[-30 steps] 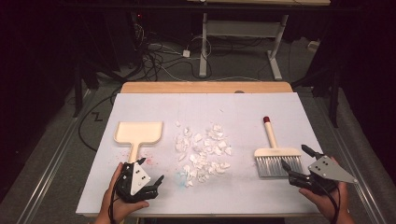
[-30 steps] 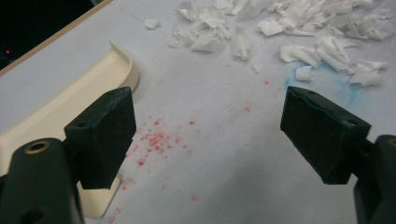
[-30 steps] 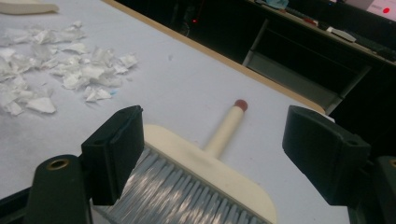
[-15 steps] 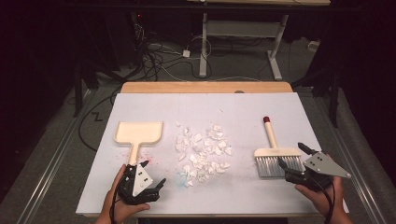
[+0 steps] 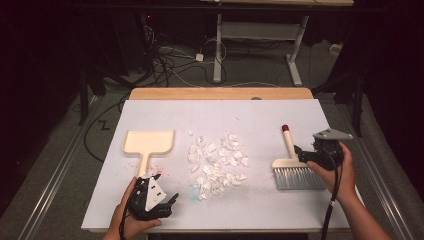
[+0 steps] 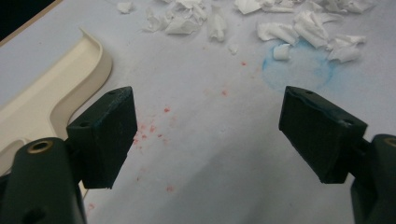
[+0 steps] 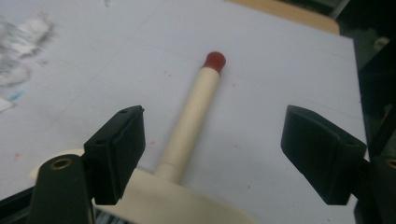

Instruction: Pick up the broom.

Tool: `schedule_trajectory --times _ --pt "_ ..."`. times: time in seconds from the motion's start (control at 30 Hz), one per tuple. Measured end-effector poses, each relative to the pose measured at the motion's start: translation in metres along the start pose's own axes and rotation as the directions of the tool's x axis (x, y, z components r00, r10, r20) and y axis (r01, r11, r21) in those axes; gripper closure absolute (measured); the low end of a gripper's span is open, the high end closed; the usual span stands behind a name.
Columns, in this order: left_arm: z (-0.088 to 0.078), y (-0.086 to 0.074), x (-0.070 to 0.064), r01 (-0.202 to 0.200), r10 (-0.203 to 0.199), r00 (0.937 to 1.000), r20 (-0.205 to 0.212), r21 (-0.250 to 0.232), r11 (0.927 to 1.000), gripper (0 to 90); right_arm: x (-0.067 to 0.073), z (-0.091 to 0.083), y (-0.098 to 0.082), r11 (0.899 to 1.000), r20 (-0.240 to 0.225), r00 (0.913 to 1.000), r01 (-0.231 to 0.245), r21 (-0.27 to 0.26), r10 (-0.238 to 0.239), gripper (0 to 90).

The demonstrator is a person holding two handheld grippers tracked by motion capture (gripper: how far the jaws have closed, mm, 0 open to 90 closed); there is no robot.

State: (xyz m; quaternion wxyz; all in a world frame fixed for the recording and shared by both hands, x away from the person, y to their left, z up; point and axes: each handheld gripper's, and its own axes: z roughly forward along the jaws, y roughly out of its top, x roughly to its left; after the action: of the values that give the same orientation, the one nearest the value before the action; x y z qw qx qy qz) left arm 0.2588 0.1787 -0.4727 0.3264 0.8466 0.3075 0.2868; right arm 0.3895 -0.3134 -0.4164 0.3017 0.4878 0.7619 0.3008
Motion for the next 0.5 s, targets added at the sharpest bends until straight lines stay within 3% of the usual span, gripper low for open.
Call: schedule_trajectory --times 0.17,0.27,0.3,0.37,0.4,0.5 --pt "0.000 -0.002 0.001 0.002 -0.002 1.0000 0.006 0.007 1.0000 18.4 -0.003 0.040 0.009 0.989 -0.040 0.9985 -0.032 0.145 0.038 26.3" --pt "0.001 -0.002 0.000 -0.007 0.007 1.0000 0.006 0.016 0.9998 18.4 0.001 0.061 0.009 0.972 -0.052 0.9984 -0.010 0.233 0.023 33.9" --pt "0.001 -0.002 -0.001 -0.015 0.015 0.9999 0.001 0.021 0.9997 18.4 0.002 0.067 0.009 0.966 -0.056 0.9982 -0.008 0.259 0.024 40.4" --pt "0.001 -0.001 -0.003 -0.029 0.029 0.9996 -0.001 0.029 0.9991 18.4 -0.001 0.072 0.009 0.964 -0.111 0.9914 -0.039 0.262 0.070 52.2" --pt "0.002 -0.001 -0.004 -0.035 0.035 0.9994 0.000 0.030 0.9989 18.4 -0.002 0.073 0.010 0.964 -0.115 0.9908 -0.039 0.265 0.072 59.0" --pt "0.002 0.000 -0.006 -0.043 0.043 0.9990 0.009 0.029 0.9986 18.5 0.000 0.074 0.013 0.963 -0.132 0.9903 -0.009 0.268 0.046 63.8"
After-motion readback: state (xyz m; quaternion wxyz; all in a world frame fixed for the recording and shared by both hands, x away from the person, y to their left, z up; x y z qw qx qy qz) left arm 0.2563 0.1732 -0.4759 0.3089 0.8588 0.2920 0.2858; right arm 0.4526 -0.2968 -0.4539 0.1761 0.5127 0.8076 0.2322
